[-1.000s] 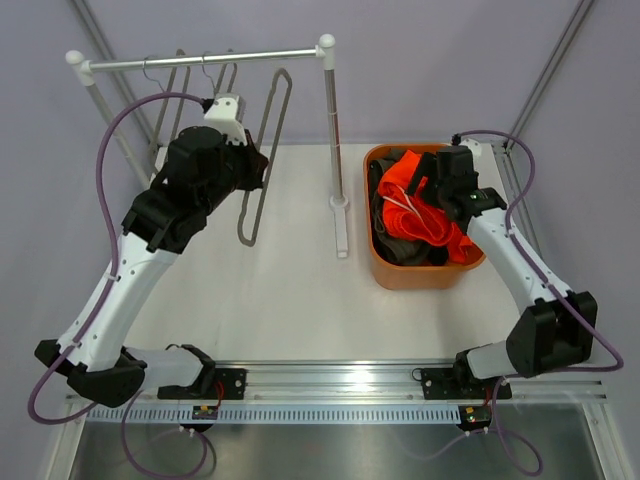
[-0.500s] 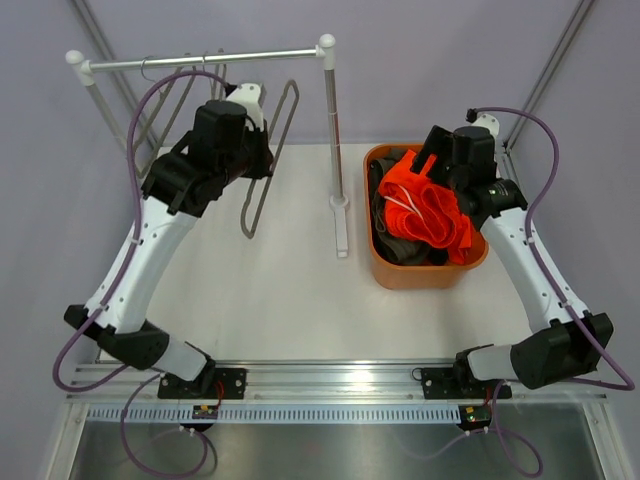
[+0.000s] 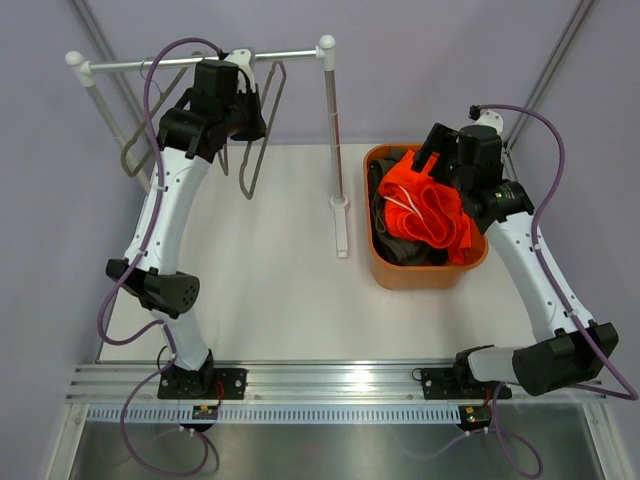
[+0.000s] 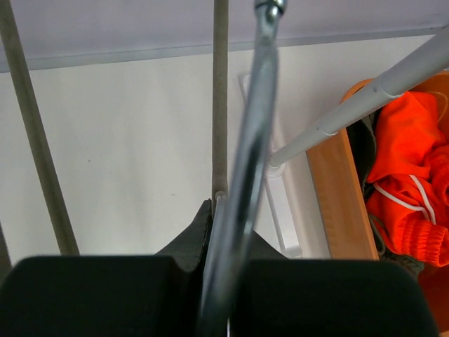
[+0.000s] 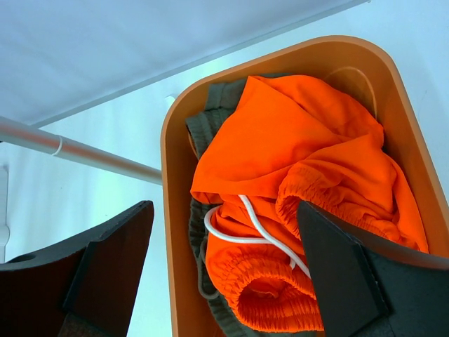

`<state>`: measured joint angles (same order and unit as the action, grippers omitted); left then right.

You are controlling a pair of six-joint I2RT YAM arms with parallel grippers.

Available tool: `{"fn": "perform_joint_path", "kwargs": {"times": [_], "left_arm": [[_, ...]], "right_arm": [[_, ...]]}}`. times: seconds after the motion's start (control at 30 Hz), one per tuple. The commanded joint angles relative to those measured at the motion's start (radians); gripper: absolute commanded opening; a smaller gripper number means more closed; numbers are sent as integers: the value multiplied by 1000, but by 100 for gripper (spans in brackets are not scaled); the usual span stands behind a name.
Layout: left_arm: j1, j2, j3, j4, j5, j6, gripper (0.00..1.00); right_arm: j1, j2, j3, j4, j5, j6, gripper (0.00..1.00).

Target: Remove the shorts from the hanger

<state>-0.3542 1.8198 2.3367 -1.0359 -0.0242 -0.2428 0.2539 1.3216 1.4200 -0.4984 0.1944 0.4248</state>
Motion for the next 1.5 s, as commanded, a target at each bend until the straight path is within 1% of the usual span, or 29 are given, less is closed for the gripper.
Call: {"fn": "perform_joint_path", "kwargs": {"times": [0.0,0.17,0.4,0.63,0.77,0.9,1.03,1.3,1.47], "left_arm": [[8,-22,7,121,40,34,0],[14,-20,10,197,29,53,0],[46,16,26,200,30,39,0],[47,27,9,275,30,45,0],[49,61,41,263,41,45,0],[52,82,33,266,47,50,0],[52,73,-22,306,49,51,0],[52,55,-59,339,50,62,0],[52,-43,-183,427,83,76,0]], "right_arm": [[5,-30,31,29,-32,-14,92],[5,-39,2,47,-36,-14,91],[5,-35,-12,63,-52,-9,91],[5,-41,-20,75,-59,-11,91],[5,-42,-35,84,-64,-9,91],[5,-41,-47,98,-72,-9,91],[5,-42,-52,100,-73,-9,90],[5,-44,-59,107,-79,-8,90],[5,-45,-59,107,-81,-9,90]]}}
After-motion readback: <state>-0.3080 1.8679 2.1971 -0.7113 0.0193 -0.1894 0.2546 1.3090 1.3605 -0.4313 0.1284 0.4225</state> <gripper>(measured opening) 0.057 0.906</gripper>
